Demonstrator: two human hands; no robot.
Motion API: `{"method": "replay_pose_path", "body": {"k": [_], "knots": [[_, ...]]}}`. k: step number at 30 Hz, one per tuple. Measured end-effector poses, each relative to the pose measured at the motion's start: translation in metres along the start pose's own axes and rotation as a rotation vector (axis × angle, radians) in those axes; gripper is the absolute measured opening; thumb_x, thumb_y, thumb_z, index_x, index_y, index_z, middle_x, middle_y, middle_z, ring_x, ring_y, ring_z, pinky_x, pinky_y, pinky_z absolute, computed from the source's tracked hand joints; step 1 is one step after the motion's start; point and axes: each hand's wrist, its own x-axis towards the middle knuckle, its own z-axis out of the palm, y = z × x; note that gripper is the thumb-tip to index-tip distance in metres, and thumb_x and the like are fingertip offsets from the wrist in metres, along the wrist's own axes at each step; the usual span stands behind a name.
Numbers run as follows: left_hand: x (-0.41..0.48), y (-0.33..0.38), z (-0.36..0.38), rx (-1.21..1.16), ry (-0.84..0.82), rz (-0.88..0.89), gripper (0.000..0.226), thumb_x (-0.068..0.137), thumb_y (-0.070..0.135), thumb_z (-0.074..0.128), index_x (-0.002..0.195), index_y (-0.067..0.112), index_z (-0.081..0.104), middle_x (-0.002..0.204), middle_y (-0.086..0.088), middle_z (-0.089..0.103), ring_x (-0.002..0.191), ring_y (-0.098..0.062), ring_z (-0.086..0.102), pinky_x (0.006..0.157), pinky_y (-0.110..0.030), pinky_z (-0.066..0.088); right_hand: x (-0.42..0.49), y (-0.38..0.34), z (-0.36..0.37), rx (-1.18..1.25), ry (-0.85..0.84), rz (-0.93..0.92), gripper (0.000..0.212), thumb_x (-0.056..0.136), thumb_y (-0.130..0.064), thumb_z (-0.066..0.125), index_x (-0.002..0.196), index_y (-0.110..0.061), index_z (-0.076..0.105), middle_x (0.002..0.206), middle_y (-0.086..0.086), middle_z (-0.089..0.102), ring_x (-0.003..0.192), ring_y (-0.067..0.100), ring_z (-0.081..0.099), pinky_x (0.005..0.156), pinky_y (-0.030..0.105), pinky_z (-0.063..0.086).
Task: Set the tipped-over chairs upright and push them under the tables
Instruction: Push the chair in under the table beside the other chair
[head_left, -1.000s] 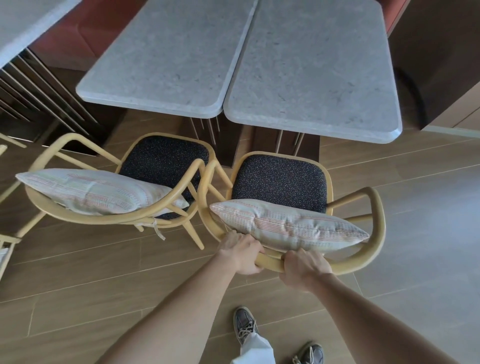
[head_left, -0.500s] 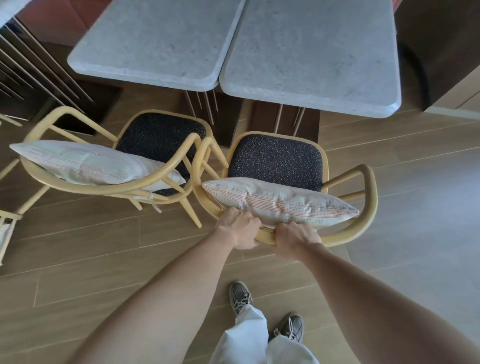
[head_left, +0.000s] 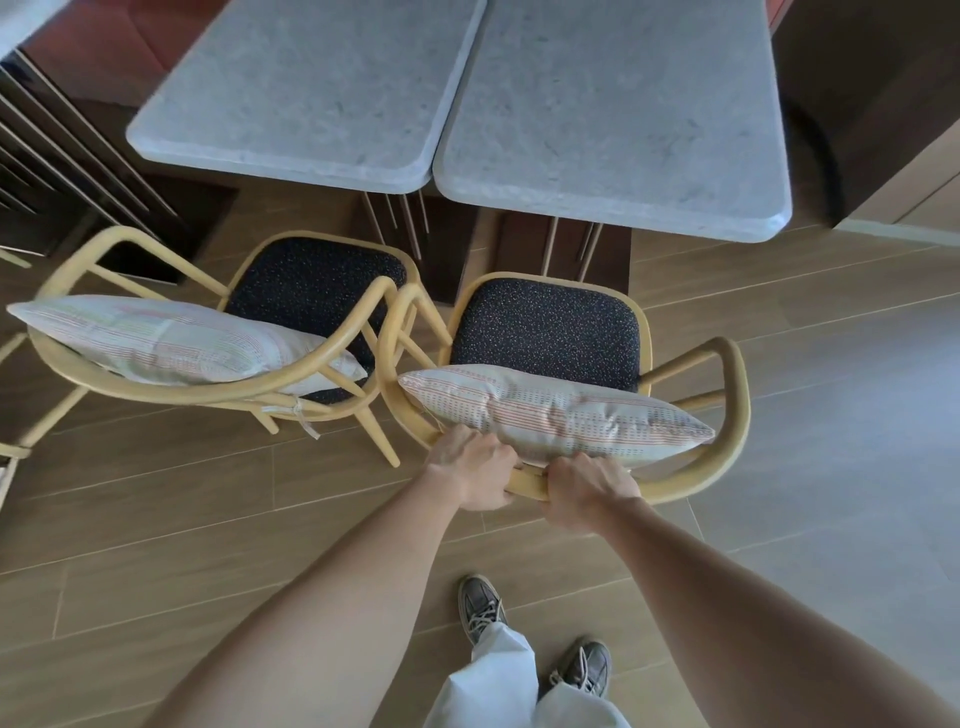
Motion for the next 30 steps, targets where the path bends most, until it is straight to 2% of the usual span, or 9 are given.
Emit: {"method": "replay_pose_path", "body": {"k": [4, 8, 11, 14, 18, 21, 24, 27, 30], "knots": [[-0.013, 0.0, -0.006, -0.114, 0.026, -0.019, 0.05, 0.095, 0.068, 0.056, 0.125, 0.03, 0.069, 0.12, -0.005, 0.076, 0.109, -0.03, 0.072, 0.091, -0.041, 0.053, -0.005, 0.003, 0.0, 0.008, 0.042, -0.063, 0.046, 0.095, -0.059, 0.05, 0.116, -0.021, 0.065, 0.1, 0.003, 0.072, 0.083, 0.028, 0.061, 0.071, 0.038, 0.047], [-0.054, -0.014, -0.017, -0.703, 0.187, -0.101, 0.055, 0.095, 0.073, 0.054, 0.133, 0.035, 0.06, 0.126, 0.008, 0.066, 0.119, -0.017, 0.064, 0.095, -0.04, 0.051, -0.027, 0.009, -0.013, 0.359, 0.015, -0.119, 0.078, 0.077, -0.087, 0.048, 0.131, -0.031, 0.058, 0.111, -0.009, 0.064, 0.103, 0.02, 0.066, 0.085, 0.036, 0.054], [-0.1, -0.023, -0.041, -1.114, 0.463, -0.204, 0.066, 0.089, 0.077, 0.051, 0.136, 0.032, 0.06, 0.123, 0.014, 0.066, 0.116, -0.006, 0.064, 0.1, -0.039, 0.053, -0.054, 0.006, -0.037, 0.767, 0.188, -0.157, 0.061, 0.086, -0.077, 0.059, 0.121, -0.028, 0.068, 0.114, -0.009, 0.07, 0.11, 0.016, 0.069, 0.088, 0.028, 0.053], [-0.159, -0.023, -0.067, -1.321, 0.785, -0.267, 0.068, 0.088, 0.075, 0.051, 0.137, 0.029, 0.06, 0.129, 0.011, 0.068, 0.122, -0.004, 0.064, 0.111, -0.042, 0.05, -0.094, -0.019, -0.079, 1.128, 0.389, -0.276, 0.035, 0.098, -0.059, 0.063, 0.117, -0.031, 0.073, 0.114, -0.015, 0.076, 0.107, 0.0, 0.071, 0.099, 0.035, 0.059], [-0.263, 0.0, -0.107, -1.348, 1.169, -0.182, 0.09, 0.087, 0.086, 0.052, 0.144, 0.016, 0.051, 0.134, -0.005, 0.067, 0.126, -0.018, 0.066, 0.11, -0.039, 0.052, -0.181, -0.063, -0.149, 1.324, 0.617, -0.601, 0.039, 0.098, -0.052, 0.057, 0.123, -0.026, 0.073, 0.119, -0.013, 0.077, 0.117, -0.001, 0.068, 0.096, 0.016, 0.053], [-0.343, 0.008, -0.137, -1.287, 1.395, -0.061, 0.088, 0.088, 0.085, 0.051, 0.147, 0.021, 0.043, 0.144, -0.015, 0.061, 0.13, -0.027, 0.064, 0.109, -0.038, 0.052, -0.237, -0.098, -0.183, 1.331, 0.763, -0.902, 0.053, 0.103, -0.055, 0.055, 0.141, -0.019, 0.062, 0.142, 0.003, 0.068, 0.136, 0.016, 0.061, 0.111, 0.03, 0.049], [-0.42, 0.012, -0.146, -1.224, 1.496, -0.086, 0.088, 0.088, 0.085, 0.053, 0.146, 0.021, 0.042, 0.146, -0.02, 0.058, 0.132, -0.029, 0.061, 0.112, -0.042, 0.05, -0.273, -0.148, -0.201, 1.26, 0.644, -1.011, 0.049, 0.101, -0.051, 0.059, 0.143, -0.026, 0.058, 0.147, -0.002, 0.063, 0.14, 0.013, 0.057, 0.116, 0.037, 0.047], [-0.483, 0.01, -0.126, -1.123, 1.576, -0.185, 0.076, 0.093, 0.081, 0.05, 0.143, 0.025, 0.052, 0.143, -0.009, 0.064, 0.137, -0.029, 0.059, 0.115, -0.052, 0.046, -0.294, -0.198, -0.209, 1.165, 0.579, -1.066, 0.052, 0.1, -0.043, 0.059, 0.148, -0.024, 0.054, 0.151, -0.008, 0.059, 0.143, 0.008, 0.052, 0.121, 0.045, 0.041], [-0.544, -0.003, -0.104, -1.066, 1.698, -0.244, 0.072, 0.094, 0.08, 0.05, 0.142, 0.027, 0.056, 0.143, -0.005, 0.065, 0.138, -0.03, 0.059, 0.116, -0.054, 0.045, -0.315, -0.252, -0.216, 1.07, 0.553, -1.194, 0.062, 0.098, -0.054, 0.06, 0.152, -0.025, 0.051, 0.155, -0.009, 0.055, 0.148, 0.01, 0.047, 0.124, 0.048, 0.036]]}}
